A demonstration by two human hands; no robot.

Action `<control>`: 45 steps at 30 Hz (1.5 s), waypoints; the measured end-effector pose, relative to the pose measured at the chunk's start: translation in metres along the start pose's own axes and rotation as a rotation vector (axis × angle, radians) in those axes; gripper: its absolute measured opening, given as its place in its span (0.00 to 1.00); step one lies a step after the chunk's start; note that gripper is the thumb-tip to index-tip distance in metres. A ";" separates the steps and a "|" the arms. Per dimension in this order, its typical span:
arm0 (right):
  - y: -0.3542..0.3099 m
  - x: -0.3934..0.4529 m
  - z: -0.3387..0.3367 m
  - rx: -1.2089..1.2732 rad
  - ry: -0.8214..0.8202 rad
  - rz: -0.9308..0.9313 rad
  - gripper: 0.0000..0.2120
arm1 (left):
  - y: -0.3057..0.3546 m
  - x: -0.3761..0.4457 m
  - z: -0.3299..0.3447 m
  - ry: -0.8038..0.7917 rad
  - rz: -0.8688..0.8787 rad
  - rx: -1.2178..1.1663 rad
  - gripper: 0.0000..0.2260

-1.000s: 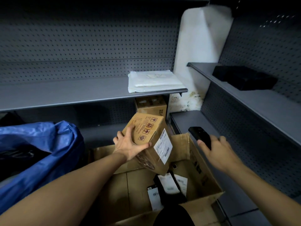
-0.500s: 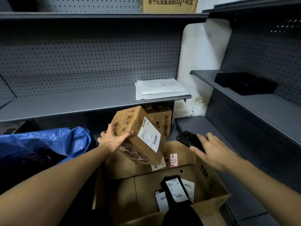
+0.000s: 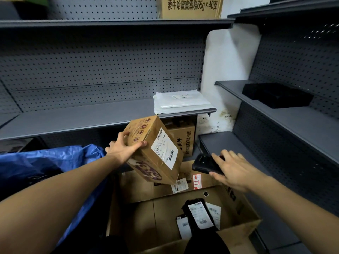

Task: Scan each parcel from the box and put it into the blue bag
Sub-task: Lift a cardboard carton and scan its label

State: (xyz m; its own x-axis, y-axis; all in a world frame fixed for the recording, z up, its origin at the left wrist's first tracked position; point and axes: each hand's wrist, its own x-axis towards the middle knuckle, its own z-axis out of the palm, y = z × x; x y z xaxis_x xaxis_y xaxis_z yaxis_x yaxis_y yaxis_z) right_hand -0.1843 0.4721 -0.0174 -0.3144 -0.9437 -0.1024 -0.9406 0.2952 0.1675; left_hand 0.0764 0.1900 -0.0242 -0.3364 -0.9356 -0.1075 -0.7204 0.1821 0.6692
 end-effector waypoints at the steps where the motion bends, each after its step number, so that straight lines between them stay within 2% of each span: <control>1: 0.001 0.000 0.001 0.000 0.000 -0.001 0.36 | -0.001 0.000 0.000 0.006 -0.006 0.003 0.52; 5: 0.002 0.000 0.005 0.021 0.020 -0.006 0.34 | -0.005 0.001 0.002 0.005 -0.024 -0.005 0.53; 7: 0.003 0.000 0.008 0.108 0.014 -0.011 0.32 | -0.008 0.003 0.003 0.008 -0.022 -0.002 0.51; 9: 0.002 -0.001 0.007 0.384 -0.045 0.008 0.26 | -0.010 0.007 0.003 0.014 -0.022 0.001 0.49; 11: -0.001 -0.002 0.003 0.768 -0.134 0.069 0.18 | -0.010 0.008 0.002 0.015 -0.023 0.005 0.49; 12: -0.002 -0.002 0.001 0.912 -0.169 0.104 0.16 | -0.009 0.008 0.002 0.015 -0.020 0.006 0.49; 14: -0.004 0.000 -0.003 1.034 -0.237 0.167 0.18 | -0.009 0.008 0.001 0.010 -0.010 0.007 0.50; 20: -0.002 0.001 -0.001 1.040 -0.330 0.216 0.23 | -0.013 0.013 0.002 0.000 -0.002 0.013 0.52; 31: 0.003 0.004 0.009 1.059 -0.426 0.251 0.29 | -0.011 0.013 0.003 0.011 -0.004 0.035 0.51; 39: -0.003 0.005 0.002 1.117 -0.467 0.312 0.23 | -0.009 0.011 0.000 0.017 0.020 0.034 0.52; 45: -0.002 0.005 0.009 1.152 -0.475 0.350 0.23 | -0.008 0.011 -0.003 0.023 0.026 0.045 0.52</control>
State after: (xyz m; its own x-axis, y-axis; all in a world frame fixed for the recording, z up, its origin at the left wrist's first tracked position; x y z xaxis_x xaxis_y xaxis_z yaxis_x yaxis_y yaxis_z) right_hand -0.1850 0.4678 -0.0276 -0.3559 -0.7161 -0.6004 -0.2932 0.6956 -0.6559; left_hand 0.0799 0.1779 -0.0286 -0.3413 -0.9371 -0.0730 -0.7382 0.2192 0.6380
